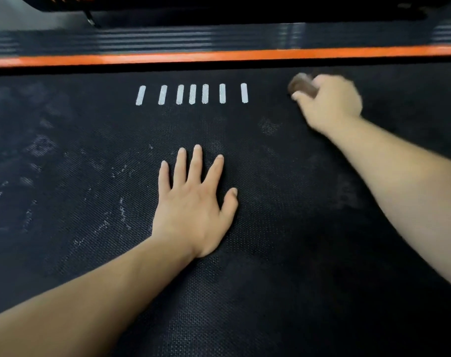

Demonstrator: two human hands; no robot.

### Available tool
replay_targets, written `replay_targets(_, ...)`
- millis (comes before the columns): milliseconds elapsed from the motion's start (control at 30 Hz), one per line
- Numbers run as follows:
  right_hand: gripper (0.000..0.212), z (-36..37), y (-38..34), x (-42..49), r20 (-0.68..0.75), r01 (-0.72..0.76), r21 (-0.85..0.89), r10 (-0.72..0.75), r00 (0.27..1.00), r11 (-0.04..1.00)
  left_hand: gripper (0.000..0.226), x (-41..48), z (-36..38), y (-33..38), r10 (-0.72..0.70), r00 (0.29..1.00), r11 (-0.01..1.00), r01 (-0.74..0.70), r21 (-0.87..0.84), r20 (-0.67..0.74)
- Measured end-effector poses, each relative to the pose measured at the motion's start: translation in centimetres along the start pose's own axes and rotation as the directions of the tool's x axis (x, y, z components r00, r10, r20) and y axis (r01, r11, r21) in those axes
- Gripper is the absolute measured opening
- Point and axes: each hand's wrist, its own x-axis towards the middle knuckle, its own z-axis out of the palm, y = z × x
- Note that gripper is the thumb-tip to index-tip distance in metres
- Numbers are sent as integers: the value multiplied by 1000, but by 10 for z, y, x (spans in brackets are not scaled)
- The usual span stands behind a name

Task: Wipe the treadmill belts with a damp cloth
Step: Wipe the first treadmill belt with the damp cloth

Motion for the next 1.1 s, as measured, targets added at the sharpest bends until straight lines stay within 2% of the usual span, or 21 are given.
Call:
replay_targets(67,38,-1,-5,-33,93,181,62,-186,978,982,77,0,0,0,-1,1000,1000,1,3,5)
replay_targets(133,37,-8,7,-51,152,237,69,-245,957,969,77,1,1,0,-5,1000,1000,5,1,-2)
replay_targets(267,38,-22,34,-37,16,-38,5,38,999,999,77,-1,3,0,-5,1000,1000,5,4,-9)
replay_targets(300,38,-20,30,-43,-2,-21,-9,21,1000,1000,77,-1,3,0,-6,1000,1000,6,3,-11)
replay_targets(367,37,-15,17,-68,45,121,31,-123,991,992,77,0,4,-1,-8,1000,1000,8,3,-14)
replay_targets(433,38,-15,9,-101,142,266,116,-281,949,957,77,0,5,-1,-9,1000,1000,9,1,-17)
replay_targets(500,39,-19,18,-111,158,313,98,-326,932,945,77,-1,6,-1,-10,1000,1000,10,0,-30)
replay_targets(533,39,-22,25,-106,128,297,69,-304,944,952,77,-1,7,-1,-9,999,1000,9,3,-32)
replay_targets(633,40,-28,32,-94,33,59,60,-61,998,996,78,-1,7,-1,-17,1000,1000,17,7,-19)
replay_targets(667,39,-28,27,-100,15,50,52,-51,999,997,78,-1,6,0,-20,1000,1000,21,7,-19)
replay_targets(733,36,-25,11,-130,53,175,87,-180,982,981,80,0,6,0,-21,1000,1000,22,12,-18)
replay_targets(800,33,-29,3,-167,145,332,173,-357,923,927,81,0,6,0,-23,1000,1000,24,10,-16)
replay_targets(867,35,-34,15,-173,153,407,142,-427,891,902,82,-1,5,0,-24,1000,1000,24,3,-20)
replay_targets(900,35,-34,26,-164,120,393,95,-403,907,914,82,-1,5,0,-25,999,1000,25,1,-20)
replay_targets(1000,37,-42,52,-133,60,98,30,-99,993,995,81,-1,5,0,-30,999,1000,30,3,-11)
replay_targets(1033,37,-42,52,-134,41,53,36,-55,998,998,80,-1,5,0,-32,999,999,32,2,-8)
replay_targets(1100,37,-41,37,-158,44,156,55,-158,986,986,76,-1,4,0,-37,999,999,37,-3,-13)
